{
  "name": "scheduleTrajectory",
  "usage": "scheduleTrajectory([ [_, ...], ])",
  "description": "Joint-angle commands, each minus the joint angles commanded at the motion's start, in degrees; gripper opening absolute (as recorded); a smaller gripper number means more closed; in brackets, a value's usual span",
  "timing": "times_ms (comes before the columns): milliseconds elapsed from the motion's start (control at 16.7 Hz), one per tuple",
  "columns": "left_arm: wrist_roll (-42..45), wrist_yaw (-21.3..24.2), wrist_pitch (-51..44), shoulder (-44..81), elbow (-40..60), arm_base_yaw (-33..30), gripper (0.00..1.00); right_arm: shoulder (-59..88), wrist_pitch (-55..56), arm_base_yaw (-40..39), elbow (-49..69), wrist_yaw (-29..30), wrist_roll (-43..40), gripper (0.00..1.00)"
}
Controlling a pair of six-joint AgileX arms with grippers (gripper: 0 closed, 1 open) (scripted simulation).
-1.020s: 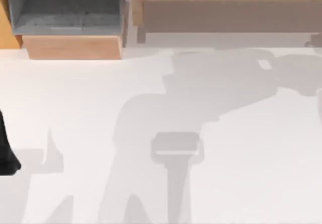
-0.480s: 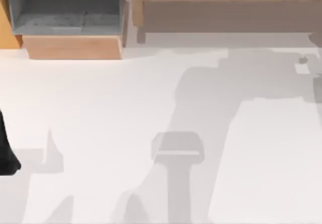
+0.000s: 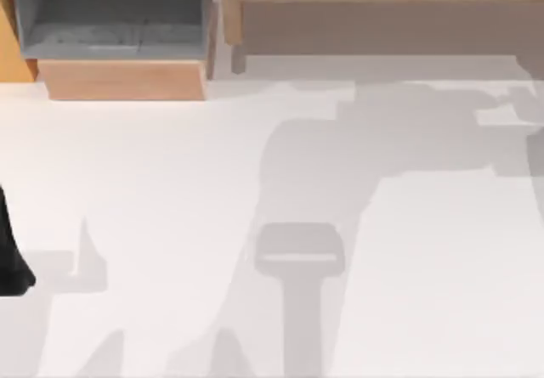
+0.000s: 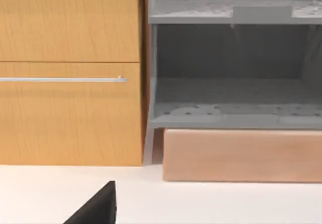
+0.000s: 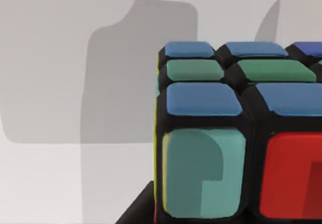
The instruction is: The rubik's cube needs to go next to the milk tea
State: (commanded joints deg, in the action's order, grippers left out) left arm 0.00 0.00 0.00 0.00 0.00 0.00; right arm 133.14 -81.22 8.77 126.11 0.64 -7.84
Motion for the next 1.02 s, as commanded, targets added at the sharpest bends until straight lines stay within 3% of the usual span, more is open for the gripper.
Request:
scheduleTrajectory([
  [420, 0.00, 0.00, 0.00, 0.00, 0.00, 0.00, 1.00, -4.72, -0.96, -0.77, 0.90, 0.51, 0.65, 0.00],
  [1020, 0.00, 0.00, 0.00, 0.00, 0.00, 0.00, 1.00, 1.47, 6.34, -0.32, -4.61, -0.71, -0.56, 0.00],
])
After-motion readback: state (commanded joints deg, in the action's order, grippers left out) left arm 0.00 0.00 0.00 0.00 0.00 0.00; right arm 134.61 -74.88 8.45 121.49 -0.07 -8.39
